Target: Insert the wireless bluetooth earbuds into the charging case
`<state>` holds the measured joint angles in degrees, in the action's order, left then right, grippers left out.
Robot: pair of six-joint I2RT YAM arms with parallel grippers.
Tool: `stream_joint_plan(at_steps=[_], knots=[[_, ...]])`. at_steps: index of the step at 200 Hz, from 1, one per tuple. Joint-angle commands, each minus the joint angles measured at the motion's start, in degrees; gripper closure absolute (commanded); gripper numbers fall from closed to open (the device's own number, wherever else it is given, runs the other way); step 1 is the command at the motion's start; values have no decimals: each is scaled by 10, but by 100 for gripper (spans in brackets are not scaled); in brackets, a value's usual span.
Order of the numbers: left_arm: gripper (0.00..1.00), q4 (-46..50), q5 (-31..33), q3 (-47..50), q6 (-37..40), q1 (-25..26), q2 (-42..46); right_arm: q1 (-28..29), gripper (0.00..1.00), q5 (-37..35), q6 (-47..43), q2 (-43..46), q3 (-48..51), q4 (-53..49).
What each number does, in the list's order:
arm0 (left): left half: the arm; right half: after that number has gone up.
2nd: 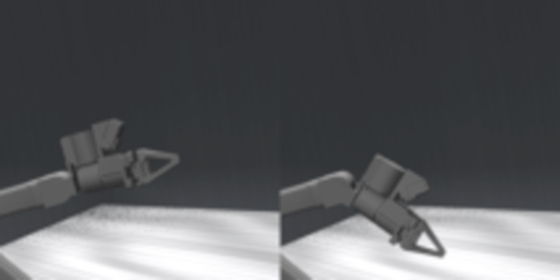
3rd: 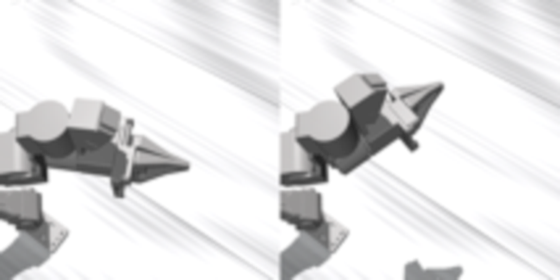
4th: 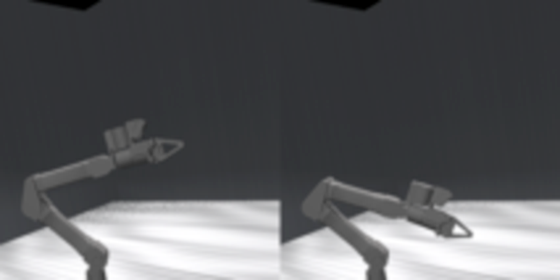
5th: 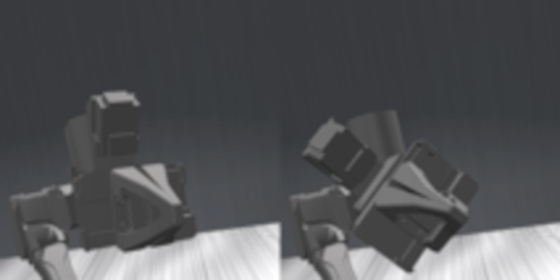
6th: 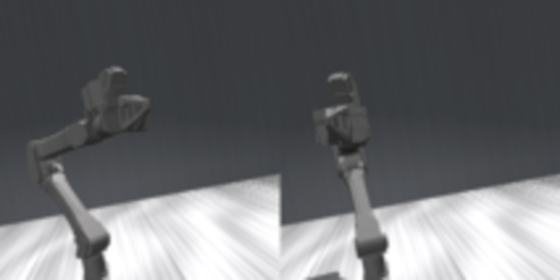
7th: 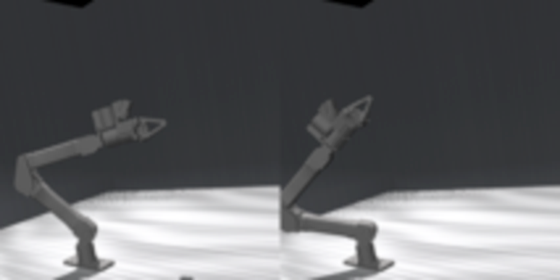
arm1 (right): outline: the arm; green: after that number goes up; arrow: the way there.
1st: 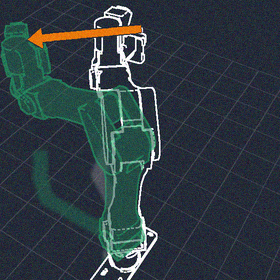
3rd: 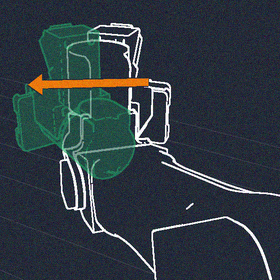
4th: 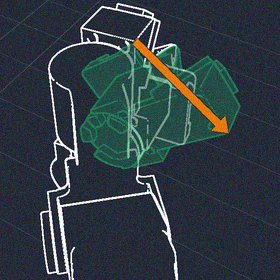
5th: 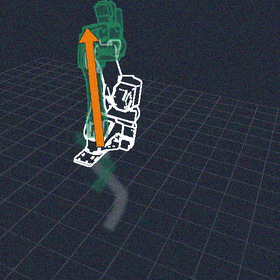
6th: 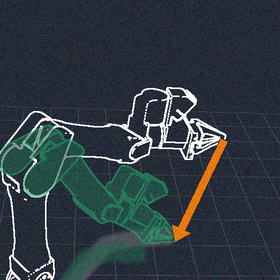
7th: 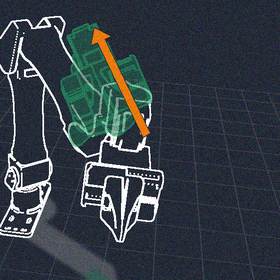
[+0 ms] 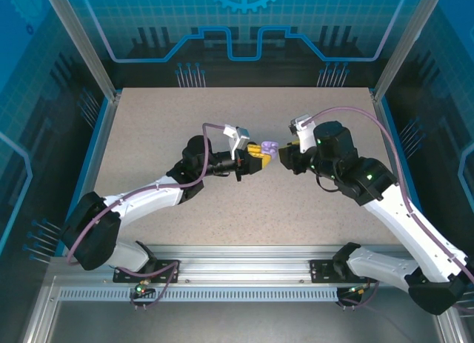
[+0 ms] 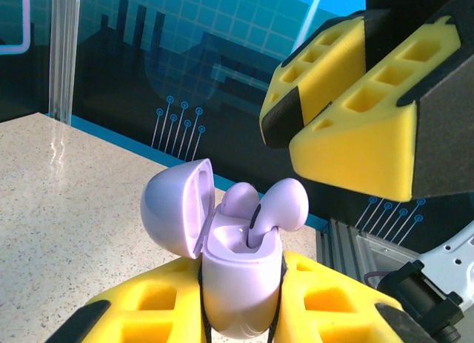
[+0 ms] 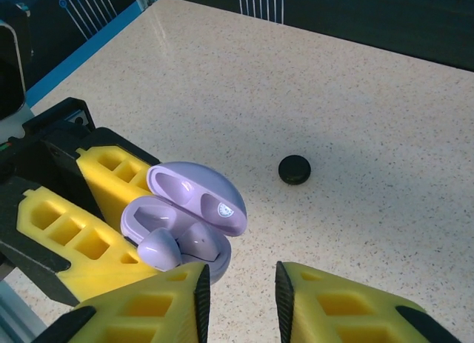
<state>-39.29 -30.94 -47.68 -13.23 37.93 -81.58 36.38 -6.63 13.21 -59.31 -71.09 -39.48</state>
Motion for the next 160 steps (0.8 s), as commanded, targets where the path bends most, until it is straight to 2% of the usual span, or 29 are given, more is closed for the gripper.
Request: stream_joint_plan(at_steps=[1,160], knots=[[100,-9,-3,-25,-4,-1,12,5,68,23,-6,-7,-3,-5],[100,30,-3,-42,20,5,5,8,64,87,-9,-27,-14,15]])
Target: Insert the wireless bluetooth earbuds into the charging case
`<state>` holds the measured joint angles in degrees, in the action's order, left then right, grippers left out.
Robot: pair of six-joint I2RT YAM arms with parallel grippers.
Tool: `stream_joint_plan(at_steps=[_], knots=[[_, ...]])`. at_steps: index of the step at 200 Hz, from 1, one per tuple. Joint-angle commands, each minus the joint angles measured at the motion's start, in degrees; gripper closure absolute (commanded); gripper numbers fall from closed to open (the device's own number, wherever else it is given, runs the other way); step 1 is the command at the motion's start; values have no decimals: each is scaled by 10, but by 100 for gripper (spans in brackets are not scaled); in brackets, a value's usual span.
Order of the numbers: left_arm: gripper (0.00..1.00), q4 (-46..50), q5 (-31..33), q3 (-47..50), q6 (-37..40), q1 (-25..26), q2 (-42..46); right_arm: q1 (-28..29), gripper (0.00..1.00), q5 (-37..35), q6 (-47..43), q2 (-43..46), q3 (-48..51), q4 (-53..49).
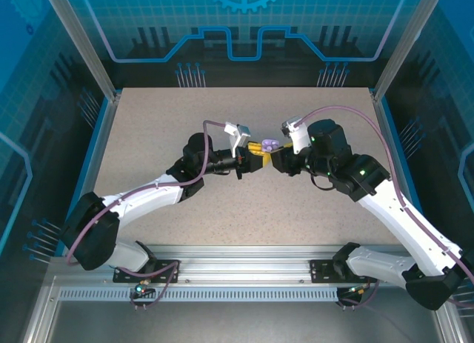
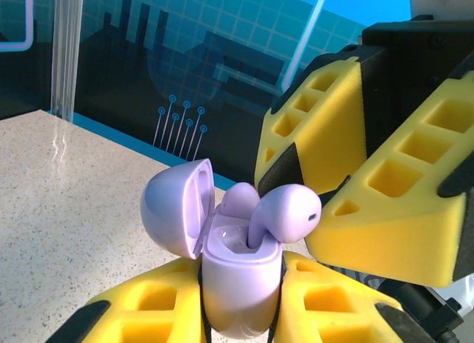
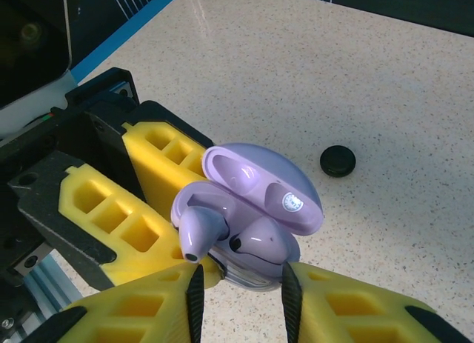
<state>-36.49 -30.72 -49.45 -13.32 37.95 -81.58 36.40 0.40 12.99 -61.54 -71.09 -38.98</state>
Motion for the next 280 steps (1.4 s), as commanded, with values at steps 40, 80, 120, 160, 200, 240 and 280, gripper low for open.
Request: stream_joint_plan(at_steps=[40,80,120,160,200,240,280], knots=[[100,24,-10,-33,41,13,4,7,64,25,-3,-6,-15,19],[100,29,-13,-38,46,19,0,8,64,31,4,-8,-14,28],[100,31,-20,-43,51,22,0,7,65,30,13,-10,-13,36],[100,31,-19,-42,52,24,3,8,65,31,16,-12,-13,37],[100,38,-23,-46,59,26,3,7,64,28,17,-19,-18,27],[100,45,-26,-47,70,31,3,8,64,34,25,-29,-21,30],[100,45,-25,-46,73,33,2,8,58,42,31,-27,-22,36]])
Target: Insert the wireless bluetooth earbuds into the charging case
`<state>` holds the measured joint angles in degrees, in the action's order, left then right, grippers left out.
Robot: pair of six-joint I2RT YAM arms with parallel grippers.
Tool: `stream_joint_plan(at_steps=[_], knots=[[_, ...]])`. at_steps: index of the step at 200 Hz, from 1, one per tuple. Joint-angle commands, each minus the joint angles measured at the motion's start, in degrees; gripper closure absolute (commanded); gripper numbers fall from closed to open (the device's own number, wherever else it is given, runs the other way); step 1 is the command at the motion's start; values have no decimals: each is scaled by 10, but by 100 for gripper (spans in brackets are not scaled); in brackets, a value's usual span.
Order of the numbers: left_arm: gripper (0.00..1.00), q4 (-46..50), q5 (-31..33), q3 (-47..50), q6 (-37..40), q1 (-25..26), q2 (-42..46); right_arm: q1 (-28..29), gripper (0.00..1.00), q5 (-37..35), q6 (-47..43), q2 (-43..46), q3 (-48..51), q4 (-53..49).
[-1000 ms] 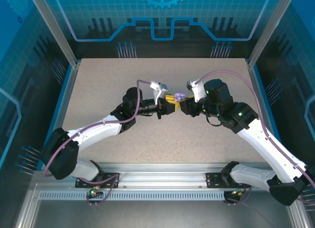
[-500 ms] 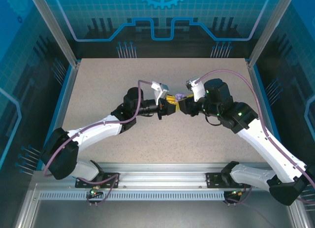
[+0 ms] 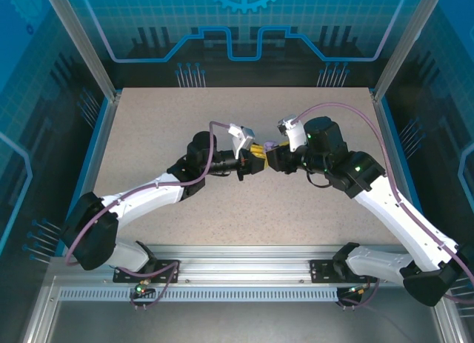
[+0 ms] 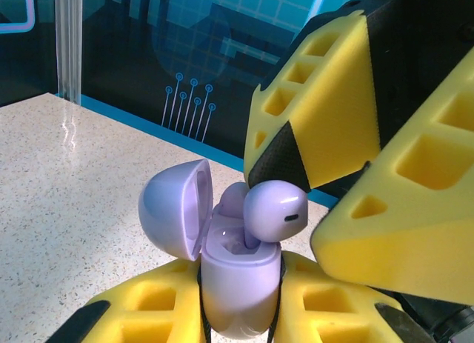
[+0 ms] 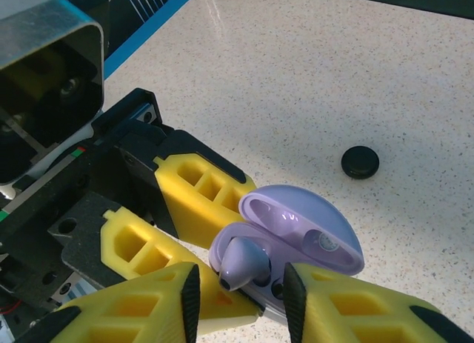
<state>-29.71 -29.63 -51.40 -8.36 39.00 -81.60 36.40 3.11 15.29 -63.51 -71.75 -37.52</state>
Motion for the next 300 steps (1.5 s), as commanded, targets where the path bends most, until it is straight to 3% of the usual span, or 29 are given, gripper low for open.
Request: stream_joint_plan(at_steps=[1,38,138,204,300], knots=[[100,-23,-36,-27,23,22,2,7,58,15,8,-7,-16,22],[100,-38,-22,-18,16,22,4,8,51,12,10,15,-8,33],[100,-37,-6,-16,-4,9,7,3,49,-36,-1,61,0,6],[100,-34,10,-19,-17,2,9,-9,61,-53,-8,50,-5,-38],[100,-32,-6,-27,-18,2,1,-11,62,5,-1,27,-11,-13]])
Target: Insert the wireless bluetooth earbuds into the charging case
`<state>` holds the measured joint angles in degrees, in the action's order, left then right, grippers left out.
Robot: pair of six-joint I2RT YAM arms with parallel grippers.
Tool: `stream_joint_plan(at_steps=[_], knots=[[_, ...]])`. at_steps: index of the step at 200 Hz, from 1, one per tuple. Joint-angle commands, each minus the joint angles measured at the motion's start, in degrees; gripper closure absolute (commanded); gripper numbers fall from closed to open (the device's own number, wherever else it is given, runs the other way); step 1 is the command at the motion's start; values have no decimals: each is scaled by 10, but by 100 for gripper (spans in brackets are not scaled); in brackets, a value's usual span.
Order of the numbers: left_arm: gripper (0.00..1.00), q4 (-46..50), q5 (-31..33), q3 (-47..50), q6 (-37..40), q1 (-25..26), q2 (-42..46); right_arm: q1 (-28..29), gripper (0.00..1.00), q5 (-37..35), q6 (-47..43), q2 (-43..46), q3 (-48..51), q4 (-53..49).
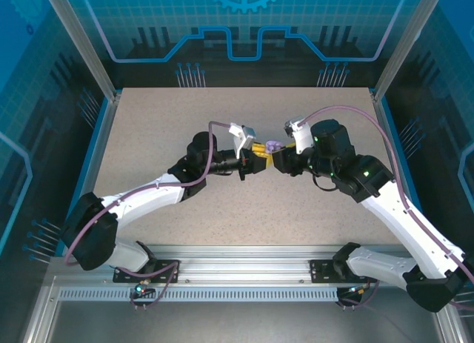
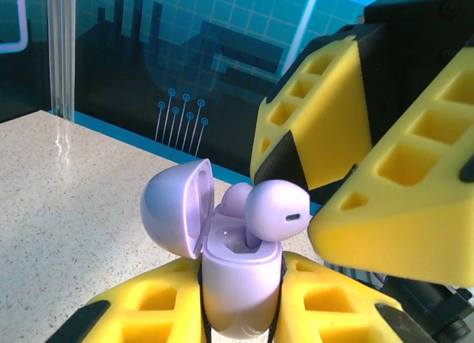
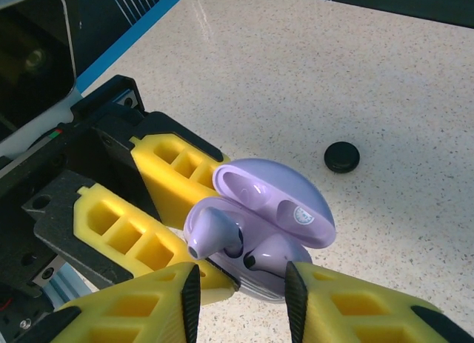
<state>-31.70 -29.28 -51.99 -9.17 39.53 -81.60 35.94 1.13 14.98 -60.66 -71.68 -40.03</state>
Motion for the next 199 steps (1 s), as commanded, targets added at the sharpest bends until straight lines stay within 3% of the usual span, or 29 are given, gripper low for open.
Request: stream_joint_plan(at_steps=[1,150,199], knots=[[100,-11,-9,-22,-10,-3,1,-6,62,25,3,-2,-12,12],[100,7,-13,-25,6,5,-2,-9,62,39,35,-14,-10,54],[100,7,-3,-24,5,5,1,-8,58,39,40,-5,-9,56]])
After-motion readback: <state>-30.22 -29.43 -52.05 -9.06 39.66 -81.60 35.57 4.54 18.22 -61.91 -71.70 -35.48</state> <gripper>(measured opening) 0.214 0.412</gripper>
